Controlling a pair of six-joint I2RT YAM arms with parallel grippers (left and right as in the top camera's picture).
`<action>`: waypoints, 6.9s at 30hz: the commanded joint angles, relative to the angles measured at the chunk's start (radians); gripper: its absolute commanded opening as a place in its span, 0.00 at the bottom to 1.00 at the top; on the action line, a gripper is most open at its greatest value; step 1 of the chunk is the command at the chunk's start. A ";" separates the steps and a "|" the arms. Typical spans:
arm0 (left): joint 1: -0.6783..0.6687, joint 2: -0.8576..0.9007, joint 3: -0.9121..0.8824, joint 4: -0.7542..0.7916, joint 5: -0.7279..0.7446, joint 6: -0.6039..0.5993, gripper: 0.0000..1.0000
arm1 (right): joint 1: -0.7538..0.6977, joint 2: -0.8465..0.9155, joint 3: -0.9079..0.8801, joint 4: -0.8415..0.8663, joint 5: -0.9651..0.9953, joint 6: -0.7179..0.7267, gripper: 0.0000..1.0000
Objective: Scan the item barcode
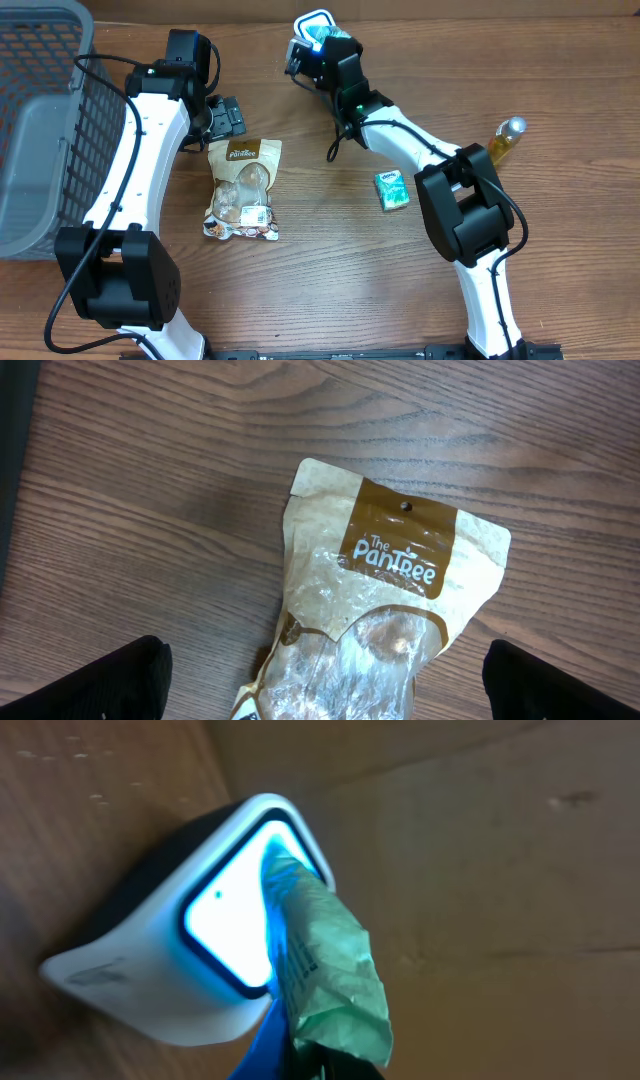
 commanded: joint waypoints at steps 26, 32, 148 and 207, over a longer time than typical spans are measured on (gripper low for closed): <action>-0.009 -0.014 0.013 0.002 -0.009 0.015 1.00 | 0.006 -0.340 0.018 -0.738 -0.292 1.157 0.04; -0.009 -0.013 0.013 0.002 -0.009 0.015 1.00 | 0.006 -0.336 0.010 -1.040 -0.606 1.258 0.04; -0.009 -0.013 0.013 0.002 -0.009 0.015 1.00 | 0.051 -0.332 0.002 -1.145 -0.600 1.501 1.00; -0.009 -0.014 0.013 0.002 -0.009 0.015 0.99 | 0.051 -0.332 0.002 -1.145 -0.600 1.501 1.00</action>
